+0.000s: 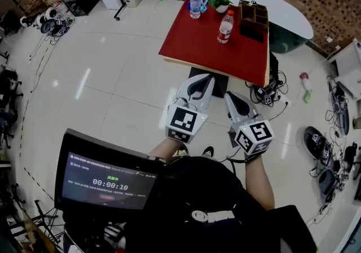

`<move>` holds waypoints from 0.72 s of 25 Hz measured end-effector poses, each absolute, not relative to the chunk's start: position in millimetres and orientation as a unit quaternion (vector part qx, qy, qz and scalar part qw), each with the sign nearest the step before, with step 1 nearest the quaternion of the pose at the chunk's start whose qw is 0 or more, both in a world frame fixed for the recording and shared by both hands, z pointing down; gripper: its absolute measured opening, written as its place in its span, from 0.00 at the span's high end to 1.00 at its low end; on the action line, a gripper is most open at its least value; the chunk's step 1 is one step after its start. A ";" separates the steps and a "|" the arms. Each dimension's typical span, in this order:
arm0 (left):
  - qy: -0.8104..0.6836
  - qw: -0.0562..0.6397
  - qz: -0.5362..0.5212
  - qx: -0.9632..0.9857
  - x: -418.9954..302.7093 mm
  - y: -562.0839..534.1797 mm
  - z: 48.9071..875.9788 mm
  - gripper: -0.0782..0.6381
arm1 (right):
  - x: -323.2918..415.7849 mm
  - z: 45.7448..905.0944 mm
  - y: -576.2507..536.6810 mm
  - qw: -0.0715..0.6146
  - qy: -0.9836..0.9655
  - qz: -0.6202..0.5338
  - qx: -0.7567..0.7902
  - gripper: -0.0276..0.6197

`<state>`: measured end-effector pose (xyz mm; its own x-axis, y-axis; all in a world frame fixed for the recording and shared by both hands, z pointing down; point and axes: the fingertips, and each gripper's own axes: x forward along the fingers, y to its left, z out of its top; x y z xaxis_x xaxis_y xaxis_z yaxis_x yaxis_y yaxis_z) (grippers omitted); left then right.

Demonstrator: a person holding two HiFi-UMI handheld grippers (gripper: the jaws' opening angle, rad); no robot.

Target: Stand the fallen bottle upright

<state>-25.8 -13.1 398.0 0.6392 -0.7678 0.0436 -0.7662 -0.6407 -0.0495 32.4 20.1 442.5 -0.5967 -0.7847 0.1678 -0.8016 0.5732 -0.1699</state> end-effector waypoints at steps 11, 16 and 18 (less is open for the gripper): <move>0.420 0.010 -0.038 -0.907 -0.7 0.8 403.0 0.89 | 53.3 437.0 24.6 0.014 -0.885 0.118 0.451 0.95; 0.422 0.010 -0.040 -0.906 3.0 -1.5 403.7 0.89 | 59.9 435.9 20.4 0.010 -0.881 0.118 0.458 0.95; 0.420 0.009 -0.041 -0.906 7.1 -3.4 404.0 0.89 | 65.3 435.0 16.8 0.012 -0.878 0.115 0.465 0.95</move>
